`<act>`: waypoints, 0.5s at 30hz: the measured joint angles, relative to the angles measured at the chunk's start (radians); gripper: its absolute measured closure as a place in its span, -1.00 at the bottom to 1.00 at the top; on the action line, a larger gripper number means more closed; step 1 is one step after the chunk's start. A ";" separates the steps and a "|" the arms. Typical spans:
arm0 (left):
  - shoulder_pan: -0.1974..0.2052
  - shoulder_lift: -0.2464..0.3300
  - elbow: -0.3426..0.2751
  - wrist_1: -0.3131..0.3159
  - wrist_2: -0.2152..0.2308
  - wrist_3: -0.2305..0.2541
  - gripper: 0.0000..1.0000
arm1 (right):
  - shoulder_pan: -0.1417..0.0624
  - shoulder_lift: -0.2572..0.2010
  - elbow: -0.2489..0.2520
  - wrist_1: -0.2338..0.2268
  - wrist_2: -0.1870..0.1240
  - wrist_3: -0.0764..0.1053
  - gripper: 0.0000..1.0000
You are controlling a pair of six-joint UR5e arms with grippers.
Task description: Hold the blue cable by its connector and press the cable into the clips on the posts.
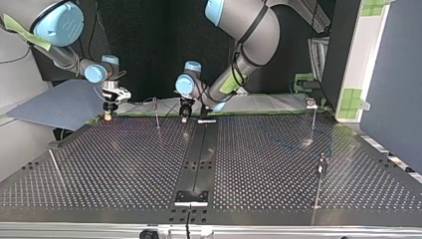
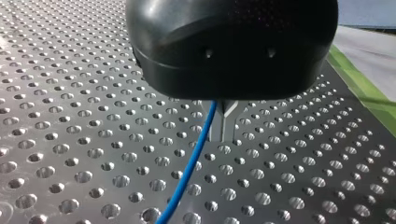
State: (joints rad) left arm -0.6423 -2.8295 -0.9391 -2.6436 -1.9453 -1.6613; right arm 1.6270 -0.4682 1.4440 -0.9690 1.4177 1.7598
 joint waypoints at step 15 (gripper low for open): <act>-0.013 0.000 -0.010 -0.005 -0.009 0.014 1.00 | 0.007 0.001 -0.013 -0.001 -0.026 0.001 1.00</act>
State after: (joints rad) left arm -0.6550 -2.8292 -0.9493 -2.6486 -1.9542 -1.6477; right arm 1.6340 -0.4674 1.4307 -0.9697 1.3918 1.7610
